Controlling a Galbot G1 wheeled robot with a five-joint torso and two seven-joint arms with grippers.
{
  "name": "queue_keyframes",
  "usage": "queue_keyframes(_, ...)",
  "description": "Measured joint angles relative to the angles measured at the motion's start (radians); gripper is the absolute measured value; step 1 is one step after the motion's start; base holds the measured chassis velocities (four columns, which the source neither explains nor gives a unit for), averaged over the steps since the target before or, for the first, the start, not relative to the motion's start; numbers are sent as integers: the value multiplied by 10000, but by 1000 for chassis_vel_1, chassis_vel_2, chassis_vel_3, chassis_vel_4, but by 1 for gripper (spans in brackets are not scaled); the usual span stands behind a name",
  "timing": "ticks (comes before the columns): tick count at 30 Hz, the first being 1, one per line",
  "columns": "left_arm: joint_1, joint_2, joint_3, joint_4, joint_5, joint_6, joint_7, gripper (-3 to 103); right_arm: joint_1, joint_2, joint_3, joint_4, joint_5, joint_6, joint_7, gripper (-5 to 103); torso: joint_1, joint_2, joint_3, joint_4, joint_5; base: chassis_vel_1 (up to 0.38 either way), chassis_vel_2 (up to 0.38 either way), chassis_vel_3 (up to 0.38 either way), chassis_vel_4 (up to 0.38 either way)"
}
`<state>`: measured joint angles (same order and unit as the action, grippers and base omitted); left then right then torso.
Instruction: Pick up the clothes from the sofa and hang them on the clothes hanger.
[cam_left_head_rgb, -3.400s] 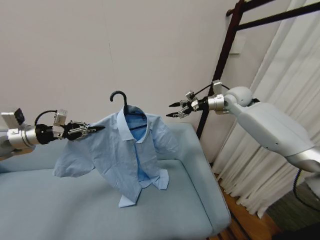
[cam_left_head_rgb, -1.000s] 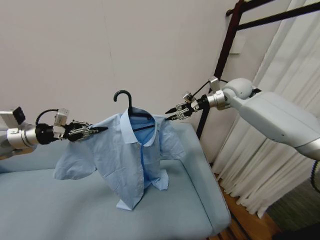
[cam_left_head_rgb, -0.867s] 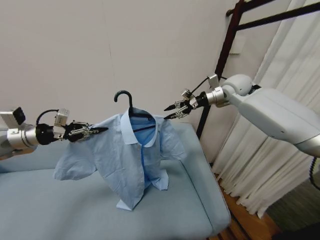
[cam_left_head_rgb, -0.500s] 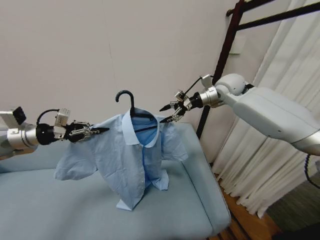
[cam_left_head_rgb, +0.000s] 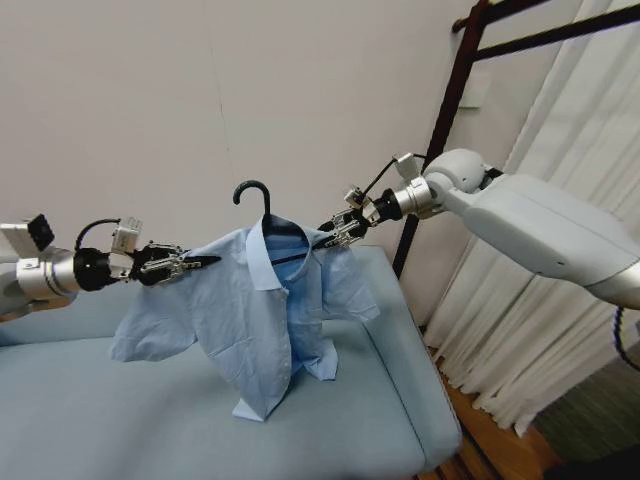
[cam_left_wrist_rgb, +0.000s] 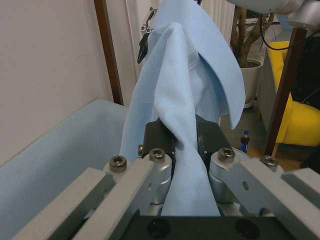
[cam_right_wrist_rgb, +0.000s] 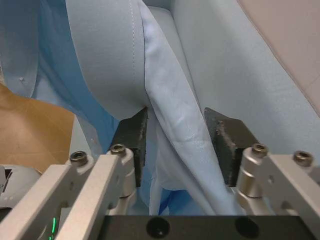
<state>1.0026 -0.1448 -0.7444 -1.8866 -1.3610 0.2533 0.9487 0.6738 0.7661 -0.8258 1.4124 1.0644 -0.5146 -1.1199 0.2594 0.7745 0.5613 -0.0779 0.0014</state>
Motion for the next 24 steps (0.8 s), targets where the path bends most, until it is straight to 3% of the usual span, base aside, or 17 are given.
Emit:
queue_keyframes(2,4,-10,1,-3,0,0,0,8,29,-9,-27,2,32,-1,-5,40,0,0,0,0,0,0,0,0,0)
queue_keyframes(4,9,-43,2,-21,14,0,3,8,128,-48,-123,48,142,-10,-15,24,0,1,0,-1,0,0,0,0,0)
queue_keyframes(6,9,-43,2,-20,16,0,-3,8,155,-58,-146,67,175,-28,-47,24,0,1,0,0,0,0,0,0,0)
queue_keyframes(8,5,-41,1,-12,18,0,-13,8,213,-72,-187,118,215,-58,-105,16,0,1,0,0,0,0,0,0,0)
queue_keyframes(19,-31,-44,-34,39,-7,-89,-121,6,470,-122,-332,222,314,-86,-270,13,0,1,0,0,0,0,0,0,0)
queue_keyframes(21,-35,-66,-36,59,-30,-259,-225,15,478,-134,-342,262,349,-82,-308,11,0,1,0,0,0,0,0,0,0)
queue_keyframes(23,-35,-79,-36,61,-38,-306,-316,15,479,-150,-346,267,359,-76,-313,9,0,0,0,0,0,0,0,0,0)
queue_keyframes(24,-35,-96,-38,56,-50,-330,-434,20,478,-166,-347,268,364,-73,-312,9,0,0,0,0,0,0,0,0,0)
